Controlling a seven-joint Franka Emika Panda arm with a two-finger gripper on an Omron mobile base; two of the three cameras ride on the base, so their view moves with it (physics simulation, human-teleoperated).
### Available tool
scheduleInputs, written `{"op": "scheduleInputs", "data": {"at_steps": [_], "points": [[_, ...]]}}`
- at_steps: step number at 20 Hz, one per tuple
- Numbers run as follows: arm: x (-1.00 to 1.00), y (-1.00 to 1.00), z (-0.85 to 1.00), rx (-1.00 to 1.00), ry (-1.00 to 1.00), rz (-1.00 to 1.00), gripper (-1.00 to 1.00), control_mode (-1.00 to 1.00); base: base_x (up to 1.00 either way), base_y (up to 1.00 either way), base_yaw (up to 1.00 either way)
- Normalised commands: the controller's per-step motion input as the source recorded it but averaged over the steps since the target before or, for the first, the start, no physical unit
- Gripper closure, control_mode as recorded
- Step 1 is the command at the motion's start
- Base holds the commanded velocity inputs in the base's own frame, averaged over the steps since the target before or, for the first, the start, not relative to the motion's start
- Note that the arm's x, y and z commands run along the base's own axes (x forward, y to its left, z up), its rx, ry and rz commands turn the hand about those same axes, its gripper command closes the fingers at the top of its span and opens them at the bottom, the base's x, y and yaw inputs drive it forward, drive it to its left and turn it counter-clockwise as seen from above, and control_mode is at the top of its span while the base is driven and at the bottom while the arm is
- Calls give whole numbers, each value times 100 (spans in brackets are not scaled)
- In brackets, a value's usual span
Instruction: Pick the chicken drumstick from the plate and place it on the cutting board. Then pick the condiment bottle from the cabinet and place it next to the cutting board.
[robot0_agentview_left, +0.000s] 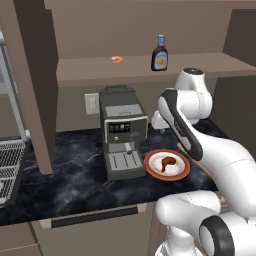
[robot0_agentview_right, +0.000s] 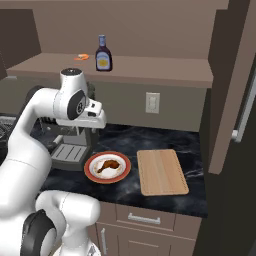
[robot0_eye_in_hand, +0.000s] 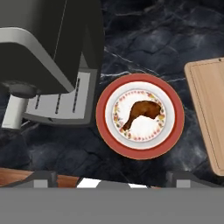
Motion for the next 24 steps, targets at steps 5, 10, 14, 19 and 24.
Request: {"op": "scheduleInputs", "data": {"at_steps": [5, 10, 14, 19, 24], "points": [[-10, 0, -27, 0, 5, 0, -100, -100, 0, 0, 0], [-10, 0, -25, 0, 4, 0, -100, -100, 0, 0, 0], [-5, 0, -23, 0, 3, 0, -100, -100, 0, 0, 0], [-2, 0, -25, 0, 1, 0, -100, -100, 0, 0, 0], [0, 0, -31, 0, 0, 0, -100, -100, 0, 0, 0]]}}
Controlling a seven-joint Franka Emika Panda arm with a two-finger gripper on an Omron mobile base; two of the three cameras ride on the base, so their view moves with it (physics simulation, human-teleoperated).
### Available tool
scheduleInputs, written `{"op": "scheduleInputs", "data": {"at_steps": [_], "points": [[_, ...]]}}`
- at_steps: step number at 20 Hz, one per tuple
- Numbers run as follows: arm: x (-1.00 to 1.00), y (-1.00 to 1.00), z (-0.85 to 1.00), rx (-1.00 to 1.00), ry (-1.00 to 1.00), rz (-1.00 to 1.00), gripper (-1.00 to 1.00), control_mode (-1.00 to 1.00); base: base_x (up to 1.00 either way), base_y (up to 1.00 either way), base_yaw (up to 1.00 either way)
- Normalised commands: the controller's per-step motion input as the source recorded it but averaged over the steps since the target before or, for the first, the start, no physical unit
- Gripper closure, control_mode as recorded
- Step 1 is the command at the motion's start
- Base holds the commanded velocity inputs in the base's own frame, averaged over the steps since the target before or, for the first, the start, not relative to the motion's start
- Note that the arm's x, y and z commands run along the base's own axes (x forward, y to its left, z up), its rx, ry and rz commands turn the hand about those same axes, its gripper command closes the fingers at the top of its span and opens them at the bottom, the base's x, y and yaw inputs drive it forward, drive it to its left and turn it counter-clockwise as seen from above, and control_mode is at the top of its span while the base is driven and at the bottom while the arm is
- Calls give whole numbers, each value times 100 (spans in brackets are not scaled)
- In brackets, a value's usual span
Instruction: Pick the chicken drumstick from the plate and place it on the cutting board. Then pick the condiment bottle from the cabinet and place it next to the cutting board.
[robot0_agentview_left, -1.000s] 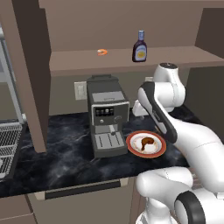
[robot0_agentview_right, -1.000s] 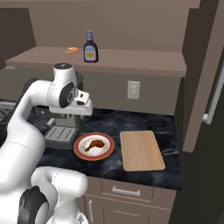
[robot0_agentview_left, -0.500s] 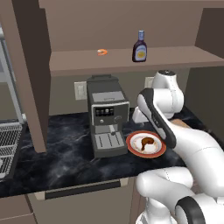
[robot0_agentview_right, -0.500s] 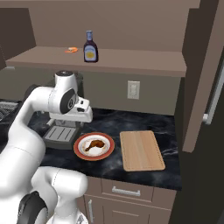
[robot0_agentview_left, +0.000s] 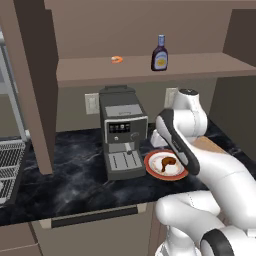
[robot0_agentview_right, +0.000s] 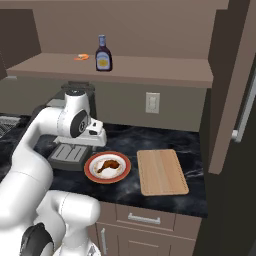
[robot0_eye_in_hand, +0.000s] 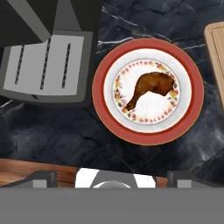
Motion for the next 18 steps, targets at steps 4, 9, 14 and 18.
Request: {"op": "scheduleInputs", "data": {"at_steps": [4, 9, 14, 18], "points": [[0, 0, -31, 0, 0, 0, -100, -100, 0, 0, 0], [0, 0, -29, 0, 0, 0, -100, -100, 0, 0, 0], [0, 0, -27, 0, 0, 0, -100, -100, 0, 0, 0], [0, 0, -23, 0, 0, -1, -100, -100, 0, 0, 0]]}}
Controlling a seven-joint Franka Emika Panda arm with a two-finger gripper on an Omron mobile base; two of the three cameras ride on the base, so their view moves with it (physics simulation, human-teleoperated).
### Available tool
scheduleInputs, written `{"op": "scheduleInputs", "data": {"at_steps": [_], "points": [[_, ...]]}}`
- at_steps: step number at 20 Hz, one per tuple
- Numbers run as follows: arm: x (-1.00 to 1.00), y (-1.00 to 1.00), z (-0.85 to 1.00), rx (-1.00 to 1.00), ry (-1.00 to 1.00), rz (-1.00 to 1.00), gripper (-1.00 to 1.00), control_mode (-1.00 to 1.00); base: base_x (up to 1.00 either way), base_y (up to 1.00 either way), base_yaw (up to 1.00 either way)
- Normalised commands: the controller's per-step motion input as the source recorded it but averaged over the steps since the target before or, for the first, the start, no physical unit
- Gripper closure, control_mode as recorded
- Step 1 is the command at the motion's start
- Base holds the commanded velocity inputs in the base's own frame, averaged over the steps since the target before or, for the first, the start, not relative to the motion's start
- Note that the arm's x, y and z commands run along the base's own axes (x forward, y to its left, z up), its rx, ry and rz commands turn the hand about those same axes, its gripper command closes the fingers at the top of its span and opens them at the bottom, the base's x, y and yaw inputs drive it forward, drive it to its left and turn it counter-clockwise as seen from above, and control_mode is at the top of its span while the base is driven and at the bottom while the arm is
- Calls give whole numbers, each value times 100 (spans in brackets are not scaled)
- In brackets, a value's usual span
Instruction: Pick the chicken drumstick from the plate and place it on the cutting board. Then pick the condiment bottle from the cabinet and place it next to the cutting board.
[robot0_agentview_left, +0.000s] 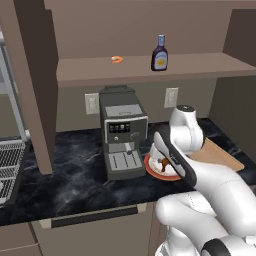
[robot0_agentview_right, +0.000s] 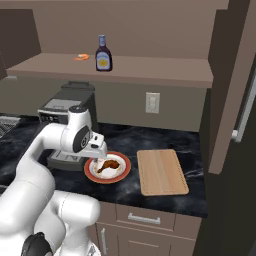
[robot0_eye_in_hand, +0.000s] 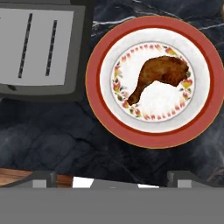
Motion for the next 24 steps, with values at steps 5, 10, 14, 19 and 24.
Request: {"op": "scheduleInputs", "data": {"at_steps": [5, 10, 14, 19, 24], "points": [[0, 0, -15, 0, 0, 0, -100, -100, 0, 0, 0], [0, -1, -11, 0, 0, -2, -100, -100, 0, 0, 0], [0, -5, -5, 0, 0, -4, -100, -100, 0, 0, 0], [1, -8, -4, 0, 0, -3, -100, -100, 0, 0, 0], [4, -7, -8, 0, 0, -2, -100, -100, 0, 0, 0]]}}
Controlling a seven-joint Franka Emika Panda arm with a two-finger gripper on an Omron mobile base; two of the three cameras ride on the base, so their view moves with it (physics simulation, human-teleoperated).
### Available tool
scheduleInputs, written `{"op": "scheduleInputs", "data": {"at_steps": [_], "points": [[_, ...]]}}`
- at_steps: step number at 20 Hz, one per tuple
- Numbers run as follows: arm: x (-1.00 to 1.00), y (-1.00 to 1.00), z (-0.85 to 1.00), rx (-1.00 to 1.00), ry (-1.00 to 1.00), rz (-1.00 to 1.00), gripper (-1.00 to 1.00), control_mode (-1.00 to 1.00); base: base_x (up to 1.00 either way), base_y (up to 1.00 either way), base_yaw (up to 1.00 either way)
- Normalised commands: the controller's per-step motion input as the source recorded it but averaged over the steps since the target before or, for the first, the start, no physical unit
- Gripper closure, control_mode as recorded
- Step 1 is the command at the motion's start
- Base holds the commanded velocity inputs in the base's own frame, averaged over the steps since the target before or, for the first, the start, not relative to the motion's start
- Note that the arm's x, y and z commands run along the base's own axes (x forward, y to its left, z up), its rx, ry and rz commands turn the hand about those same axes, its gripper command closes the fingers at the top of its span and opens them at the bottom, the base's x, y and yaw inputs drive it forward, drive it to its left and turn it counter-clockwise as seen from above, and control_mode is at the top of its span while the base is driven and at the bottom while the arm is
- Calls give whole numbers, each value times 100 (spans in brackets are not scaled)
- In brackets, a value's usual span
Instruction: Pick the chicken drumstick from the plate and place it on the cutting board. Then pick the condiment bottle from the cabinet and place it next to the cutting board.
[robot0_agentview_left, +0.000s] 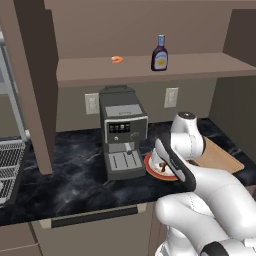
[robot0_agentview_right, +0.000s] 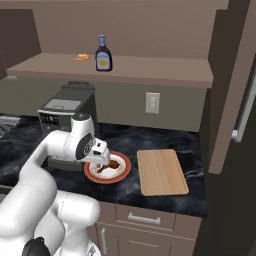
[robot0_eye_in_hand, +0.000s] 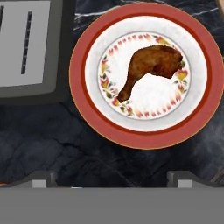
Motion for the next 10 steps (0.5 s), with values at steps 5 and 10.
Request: {"op": "scheduleInputs", "data": {"at_steps": [5, 10], "points": [[10, -1, -13, 0, 0, -2, -100, -100, 0, 0, 0], [16, 0, -14, 0, 0, 0, -100, -100, 0, 0, 0]]}}
